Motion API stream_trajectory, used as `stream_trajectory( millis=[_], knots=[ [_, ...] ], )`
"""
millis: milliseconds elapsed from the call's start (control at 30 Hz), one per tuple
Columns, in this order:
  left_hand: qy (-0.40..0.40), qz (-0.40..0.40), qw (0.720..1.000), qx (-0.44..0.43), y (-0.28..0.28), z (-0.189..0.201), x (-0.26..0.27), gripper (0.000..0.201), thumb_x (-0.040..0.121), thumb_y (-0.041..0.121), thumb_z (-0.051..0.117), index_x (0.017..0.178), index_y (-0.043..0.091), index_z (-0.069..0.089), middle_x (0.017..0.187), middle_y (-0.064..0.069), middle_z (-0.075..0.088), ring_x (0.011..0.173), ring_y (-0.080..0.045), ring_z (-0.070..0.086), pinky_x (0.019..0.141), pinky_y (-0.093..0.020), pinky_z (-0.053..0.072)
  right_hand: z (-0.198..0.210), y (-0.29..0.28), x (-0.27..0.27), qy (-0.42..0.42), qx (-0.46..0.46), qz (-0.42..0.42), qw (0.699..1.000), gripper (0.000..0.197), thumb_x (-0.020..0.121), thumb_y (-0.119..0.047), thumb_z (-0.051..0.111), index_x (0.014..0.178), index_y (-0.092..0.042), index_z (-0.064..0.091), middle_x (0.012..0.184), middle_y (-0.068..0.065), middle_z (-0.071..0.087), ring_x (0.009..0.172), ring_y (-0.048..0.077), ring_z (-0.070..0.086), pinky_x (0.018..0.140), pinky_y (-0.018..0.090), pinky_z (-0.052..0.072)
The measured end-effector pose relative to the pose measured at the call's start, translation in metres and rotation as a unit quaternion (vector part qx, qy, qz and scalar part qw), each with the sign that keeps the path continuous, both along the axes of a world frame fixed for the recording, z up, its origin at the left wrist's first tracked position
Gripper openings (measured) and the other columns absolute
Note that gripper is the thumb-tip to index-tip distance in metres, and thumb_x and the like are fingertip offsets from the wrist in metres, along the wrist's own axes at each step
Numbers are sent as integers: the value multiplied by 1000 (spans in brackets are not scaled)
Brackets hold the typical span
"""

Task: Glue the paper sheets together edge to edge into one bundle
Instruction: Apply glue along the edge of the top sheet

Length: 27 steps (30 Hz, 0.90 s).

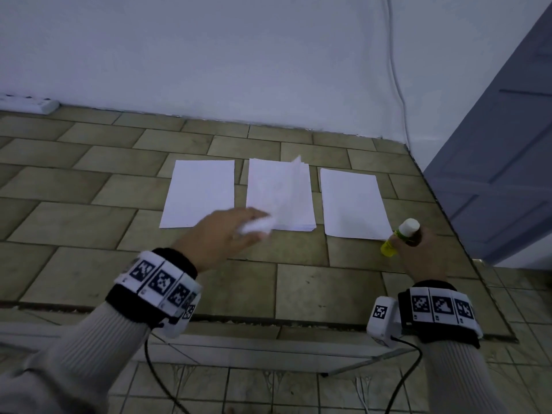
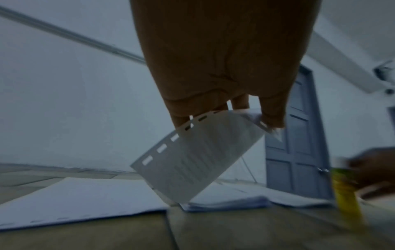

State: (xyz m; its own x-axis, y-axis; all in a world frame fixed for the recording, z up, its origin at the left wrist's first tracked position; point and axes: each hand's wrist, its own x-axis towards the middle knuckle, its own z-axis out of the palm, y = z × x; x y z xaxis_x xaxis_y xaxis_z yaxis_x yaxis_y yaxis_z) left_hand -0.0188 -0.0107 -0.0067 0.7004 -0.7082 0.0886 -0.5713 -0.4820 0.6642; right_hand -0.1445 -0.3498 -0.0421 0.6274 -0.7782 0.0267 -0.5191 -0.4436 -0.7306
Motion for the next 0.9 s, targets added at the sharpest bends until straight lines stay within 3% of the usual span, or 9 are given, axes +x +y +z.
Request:
stream_trajectory(
  millis=[67, 133, 200, 267, 467, 600, 733, 833, 900],
  knots=[
    [6, -65, 996, 58, -1, -11, -11, 47, 90, 60, 51, 127, 32, 59, 129, 13, 60, 118, -7, 53, 104, -42, 43, -1, 0, 0, -2, -1, 1, 1000, 37, 85, -14, 68, 115, 5, 56, 94, 11, 52, 87, 24, 48, 74, 32, 34],
    [-18, -118, 980, 159, -2, -21, -19, 57, 84, 69, 45, 130, 37, 57, 142, 13, 51, 139, -9, 35, 119, -44, 20, -1, 0, 0, -1, -8, 3, 1000, 37, 85, -14, 69, 114, 4, 56, 96, 15, 56, 86, 24, 48, 74, 32, 33],
    [-37, -144, 960, 237, 0, -28, -26, 55, 86, 70, 50, 134, 42, 52, 153, 14, 35, 147, -6, 7, 116, -34, -4, -1, 0, -1, 0, -13, 7, 1000, 38, 84, -14, 70, 114, 4, 57, 104, 21, 61, 87, 26, 50, 75, 32, 34],
    [-44, -173, 944, 279, 3, -36, -29, 71, 75, 81, 39, 136, 45, 46, 158, 11, 24, 145, -5, -8, 112, -32, -14, -2, -1, -2, 3, -13, 11, 1000, 40, 82, -11, 71, 115, 4, 57, 110, 23, 62, 95, 33, 56, 76, 32, 35],
    [-84, -200, 925, 312, 10, -43, -32, 56, 91, 58, 50, 144, 46, 34, 163, 5, 3, 145, -14, -23, 120, -53, -3, 5, 7, -5, 1, -2, 28, 1000, 47, 81, -7, 73, 124, 3, 55, 119, 21, 62, 110, 35, 57, 82, 31, 37],
    [-54, -195, 930, 306, 13, -45, -31, 69, 82, 63, 50, 146, 46, 29, 160, 8, -9, 143, -12, -27, 120, -47, -8, 11, 16, -5, -11, 19, 62, 998, 46, 82, -8, 72, 123, 1, 55, 116, 16, 62, 106, 30, 57, 81, 30, 39],
    [-35, -69, 958, 276, 11, -42, -36, 100, 63, 89, 20, 148, 37, 26, 163, 7, 6, 145, -3, -10, 119, -35, -1, 16, 31, -1, -47, 52, 93, 993, 47, 81, -8, 73, 123, -2, 55, 105, 6, 60, 94, 17, 55, 79, 30, 41],
    [-74, 63, 950, 298, 6, -47, -45, 123, 54, 94, -9, 149, 25, 26, 159, 0, 22, 145, -18, 18, 118, -38, 12, 19, 45, 5, -85, 67, 136, 985, 40, 80, -7, 74, 117, -7, 59, 103, 4, 64, 90, 17, 60, 78, 29, 48],
    [-94, 85, 939, 320, 4, -55, -47, 131, 48, 92, -20, 149, 22, 26, 158, -2, 24, 144, -23, 20, 118, -42, 13, 20, 55, 9, -87, 65, 179, 978, 34, 82, -12, 73, 114, -13, 60, 101, -1, 64, 89, 14, 62, 74, 22, 49]
  ],
)
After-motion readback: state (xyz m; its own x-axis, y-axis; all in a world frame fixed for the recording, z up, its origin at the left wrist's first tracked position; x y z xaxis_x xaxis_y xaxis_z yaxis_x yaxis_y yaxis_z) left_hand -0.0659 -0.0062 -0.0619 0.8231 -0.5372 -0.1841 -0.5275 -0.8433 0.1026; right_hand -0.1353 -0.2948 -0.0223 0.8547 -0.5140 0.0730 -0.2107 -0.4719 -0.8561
